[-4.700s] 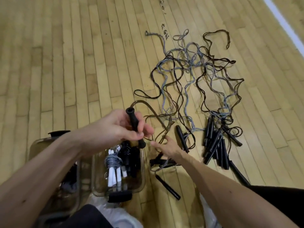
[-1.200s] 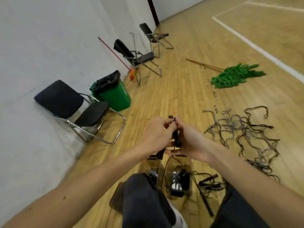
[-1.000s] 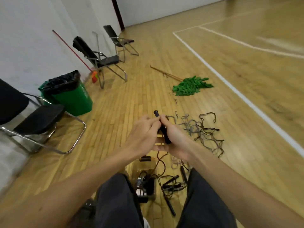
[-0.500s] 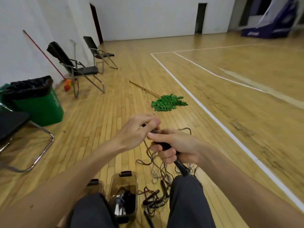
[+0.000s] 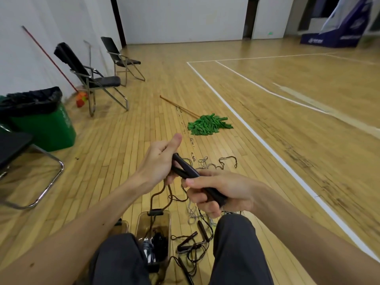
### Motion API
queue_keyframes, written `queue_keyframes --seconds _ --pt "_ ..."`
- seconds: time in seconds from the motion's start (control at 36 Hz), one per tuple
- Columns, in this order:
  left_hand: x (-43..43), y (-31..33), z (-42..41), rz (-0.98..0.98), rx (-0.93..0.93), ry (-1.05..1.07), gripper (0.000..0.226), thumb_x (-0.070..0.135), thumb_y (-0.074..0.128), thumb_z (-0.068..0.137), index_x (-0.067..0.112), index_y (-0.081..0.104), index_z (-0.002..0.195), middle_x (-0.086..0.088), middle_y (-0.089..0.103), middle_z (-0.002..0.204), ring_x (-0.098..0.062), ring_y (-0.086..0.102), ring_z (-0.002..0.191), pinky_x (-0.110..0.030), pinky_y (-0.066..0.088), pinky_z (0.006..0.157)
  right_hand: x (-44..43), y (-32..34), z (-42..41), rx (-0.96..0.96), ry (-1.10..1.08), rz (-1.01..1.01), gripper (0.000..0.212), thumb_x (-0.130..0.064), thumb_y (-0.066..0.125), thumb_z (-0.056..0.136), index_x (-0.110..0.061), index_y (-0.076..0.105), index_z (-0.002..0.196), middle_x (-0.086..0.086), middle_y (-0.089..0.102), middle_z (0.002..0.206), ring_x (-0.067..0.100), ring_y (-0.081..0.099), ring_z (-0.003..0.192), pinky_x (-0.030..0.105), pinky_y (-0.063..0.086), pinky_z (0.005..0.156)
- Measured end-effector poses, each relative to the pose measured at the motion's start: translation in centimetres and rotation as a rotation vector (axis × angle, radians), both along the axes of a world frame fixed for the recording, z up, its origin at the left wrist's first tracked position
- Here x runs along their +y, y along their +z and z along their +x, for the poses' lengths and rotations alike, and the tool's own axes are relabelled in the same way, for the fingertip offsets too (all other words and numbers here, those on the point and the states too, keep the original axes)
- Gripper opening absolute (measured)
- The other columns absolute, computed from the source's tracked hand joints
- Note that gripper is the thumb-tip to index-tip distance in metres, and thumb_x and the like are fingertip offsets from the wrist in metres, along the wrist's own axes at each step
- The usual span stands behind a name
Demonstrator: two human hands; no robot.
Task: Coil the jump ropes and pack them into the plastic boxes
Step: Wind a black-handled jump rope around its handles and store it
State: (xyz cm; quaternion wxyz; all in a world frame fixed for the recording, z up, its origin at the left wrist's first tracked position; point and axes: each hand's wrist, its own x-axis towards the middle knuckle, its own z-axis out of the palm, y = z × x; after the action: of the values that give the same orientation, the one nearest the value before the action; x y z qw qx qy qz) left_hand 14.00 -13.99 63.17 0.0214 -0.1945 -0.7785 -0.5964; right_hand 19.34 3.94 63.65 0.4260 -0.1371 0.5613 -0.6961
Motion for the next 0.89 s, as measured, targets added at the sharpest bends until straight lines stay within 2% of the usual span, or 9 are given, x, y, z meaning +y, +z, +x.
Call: queue_keyframes --seconds 0.08,0.22,0.33,0.39,0.47,0.58,0.69,0.78,0.89 --pt "0.2 -0.2 -0.3 -0.032 0.027 0.054 0.06 0.053 0.043 0.099 0.004 0.049 0.064 -0.007 0.044 0.048 -0.022 0.042 0.04 -0.025 0.031 0.037 0.1 0.0 0.1 0.057 -0.011 0.106 0.021 -0.03 0.059 0.102 -0.015 0.044 0.102 0.0 0.044 0.068 0.011 0.049 0.049 0.021 0.041 0.048" --pt "0.2 -0.3 -0.6 -0.183 0.19 0.028 0.065 0.05 0.047 0.1 0.002 0.046 0.057 -0.019 0.041 0.052 -0.037 0.042 0.05 -0.047 0.042 0.053 0.0 -0.4 0.1 0.226 -0.084 0.388 0.037 -0.031 0.057 0.103 -0.003 0.049 0.127 0.001 0.055 0.075 0.017 0.057 0.064 0.031 0.051 0.063" --pt "0.2 -0.6 -1.2 -0.279 0.283 0.079 0.052 0.042 0.053 0.1 0.013 0.049 0.057 -0.001 0.041 0.051 -0.023 0.041 0.049 -0.038 0.039 0.053 -0.2 -0.9 0.0 0.4 -0.193 0.527 0.032 -0.028 0.051 0.106 0.0 0.053 0.122 0.001 0.05 0.077 0.011 0.05 0.064 0.027 0.046 0.066" --pt "0.1 -0.5 -1.4 -0.282 0.274 0.101 0.047 0.042 0.055 0.099 0.011 0.053 0.063 -0.007 0.046 0.053 -0.023 0.047 0.051 -0.038 0.042 0.054 -0.3 -1.3 0.0 0.476 -0.259 0.556 0.034 -0.029 0.049 0.106 0.003 0.054 0.116 -0.002 0.045 0.071 0.008 0.042 0.058 0.021 0.039 0.057" --pt "0.1 0.3 -1.4 -0.24 0.186 0.057 0.04 0.044 0.057 0.097 0.013 0.057 0.073 -0.011 0.055 0.056 -0.036 0.055 0.056 -0.044 0.049 0.053 -0.4 -1.7 0.2 0.462 -0.308 0.461 0.029 -0.032 0.047 0.107 -0.004 0.055 0.103 -0.009 0.037 0.062 0.008 0.031 0.05 0.022 0.03 0.049" --pt "0.4 0.9 -1.3 -0.111 0.007 -0.055 0.042 0.042 0.05 0.099 0.011 0.052 0.072 0.009 0.046 0.054 -0.01 0.04 0.048 -0.018 0.032 0.044 -0.4 -1.3 0.4 0.374 -0.246 0.36 0.03 -0.037 0.045 0.106 -0.012 0.047 0.088 -0.012 0.035 0.057 0.006 0.03 0.046 0.018 0.032 0.045" --pt "0.7 0.6 -1.2 -0.036 -0.106 -0.141 0.051 0.057 0.051 0.095 0.013 0.051 0.069 0.003 0.036 0.06 -0.013 0.032 0.053 -0.027 0.025 0.051 -0.3 -0.8 0.7 0.296 -0.184 0.3 0.037 -0.043 0.043 0.105 -0.015 0.041 0.08 -0.007 0.03 0.057 0.01 0.026 0.046 0.019 0.031 0.045" --pt "0.9 0.3 -1.0 0.103 -0.237 -0.174 0.047 0.061 0.047 0.088 0.022 0.052 0.063 0.001 0.039 0.061 -0.014 0.036 0.054 -0.03 0.028 0.055 -0.5 -0.6 1.1 0.258 -0.172 0.212 0.038 -0.043 0.042 0.105 -0.014 0.042 0.081 -0.004 0.028 0.058 0.013 0.035 0.047 0.023 0.036 0.047" --pt "1.2 -0.7 -0.6 0.327 -0.388 -0.202 0.059 0.072 0.046 0.081 0.016 0.056 0.067 -0.009 0.038 0.061 -0.021 0.035 0.058 -0.029 0.035 0.057 -0.4 -0.4 0.9 0.264 -0.183 0.107 0.038 -0.044 0.045 0.101 -0.014 0.047 0.078 -0.002 0.037 0.057 0.018 0.054 0.055 0.031 0.048 0.062"
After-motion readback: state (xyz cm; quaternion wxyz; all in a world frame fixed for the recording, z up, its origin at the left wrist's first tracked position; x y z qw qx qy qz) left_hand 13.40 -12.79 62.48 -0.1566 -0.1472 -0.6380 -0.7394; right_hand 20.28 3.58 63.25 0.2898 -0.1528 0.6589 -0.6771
